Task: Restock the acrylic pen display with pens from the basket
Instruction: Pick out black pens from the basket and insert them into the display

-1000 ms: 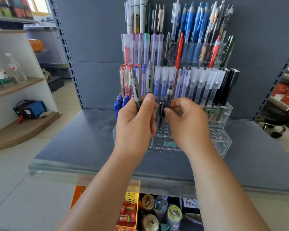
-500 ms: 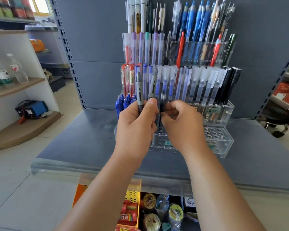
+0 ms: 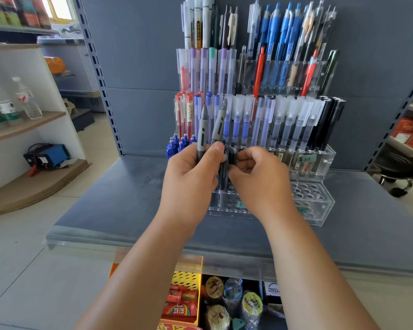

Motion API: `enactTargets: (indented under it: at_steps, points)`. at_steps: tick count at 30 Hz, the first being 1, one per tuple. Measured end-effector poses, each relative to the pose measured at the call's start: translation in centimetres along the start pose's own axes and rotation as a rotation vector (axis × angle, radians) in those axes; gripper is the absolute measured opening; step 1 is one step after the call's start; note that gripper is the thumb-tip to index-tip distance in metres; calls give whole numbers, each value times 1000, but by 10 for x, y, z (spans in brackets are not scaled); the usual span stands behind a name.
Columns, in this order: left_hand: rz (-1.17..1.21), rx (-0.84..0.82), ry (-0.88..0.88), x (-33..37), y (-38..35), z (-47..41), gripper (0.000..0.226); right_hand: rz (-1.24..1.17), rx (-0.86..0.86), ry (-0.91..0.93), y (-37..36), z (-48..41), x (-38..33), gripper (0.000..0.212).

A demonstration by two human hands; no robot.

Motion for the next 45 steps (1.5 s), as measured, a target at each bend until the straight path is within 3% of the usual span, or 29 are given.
enactTargets:
  at_steps: [6,12,18,21,24,29,34,38,45]
  points:
    - [-25,-40,22,-4,-4,2,36,-10,32,23,1,0,-1,4]
    - [-70,-86,29,-4,-3,1,28,-117,52,15,5,1,-3,16]
    - [-82,-87,12,0,-3,0,26,-465,141,246,24,8,-29,10]
    - [-186,-90,-70,7,-3,-2,15,-578,62,391,28,15,-41,29]
    - [-240,-88,-136,18,-2,0,6,-462,64,454,26,16,-42,36]
    - [-251,-11,-157,24,3,0,20,-325,132,436,26,15,-33,28]
    - [-46,-1,-98,18,7,-2,32,-320,195,326,26,15,-24,27]
    - [158,50,-42,13,3,1,28,-279,125,237,18,16,-19,21]
    - [266,65,-80,16,-5,3,18,-259,32,298,17,18,-27,13]
Point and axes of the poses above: each hand's wrist, its own z-axis away from the middle knuckle, its own y-axis out of the back of the hand, x = y × z, the point moved 4 cm from there along -z, towards the middle knuckle, and after that the axes turned 2 degrees about -y, right-handed, at the moved point
